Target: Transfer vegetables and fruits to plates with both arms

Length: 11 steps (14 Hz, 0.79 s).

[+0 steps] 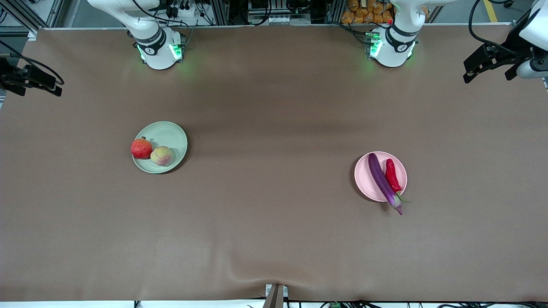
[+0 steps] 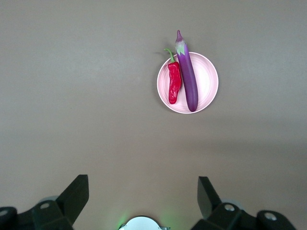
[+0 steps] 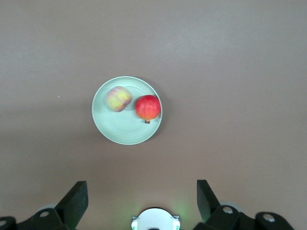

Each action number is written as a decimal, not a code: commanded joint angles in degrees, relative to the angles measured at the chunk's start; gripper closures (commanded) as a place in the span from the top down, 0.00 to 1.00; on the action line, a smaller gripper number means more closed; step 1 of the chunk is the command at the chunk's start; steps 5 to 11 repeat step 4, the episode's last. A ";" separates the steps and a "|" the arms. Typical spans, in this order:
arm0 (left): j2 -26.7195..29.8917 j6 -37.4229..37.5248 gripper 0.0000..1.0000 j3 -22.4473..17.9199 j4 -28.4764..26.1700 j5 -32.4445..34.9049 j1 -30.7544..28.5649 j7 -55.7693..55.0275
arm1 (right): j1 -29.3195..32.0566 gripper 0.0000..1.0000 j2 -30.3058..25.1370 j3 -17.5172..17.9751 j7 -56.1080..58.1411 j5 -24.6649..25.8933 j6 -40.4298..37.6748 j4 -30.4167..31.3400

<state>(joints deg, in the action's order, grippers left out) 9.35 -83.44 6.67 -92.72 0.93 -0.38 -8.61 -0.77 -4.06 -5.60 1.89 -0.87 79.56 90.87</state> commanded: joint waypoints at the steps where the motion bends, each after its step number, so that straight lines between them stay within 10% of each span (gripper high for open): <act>1: -0.65 0.47 1.00 0.09 1.66 -1.02 -0.24 1.31 | 0.95 1.00 -1.39 0.77 -0.23 1.75 0.16 0.89; 11: -1.00 0.47 1.00 0.18 1.58 -1.02 -0.24 1.40 | 0.86 1.00 -1.39 0.94 -0.31 1.75 0.69 0.89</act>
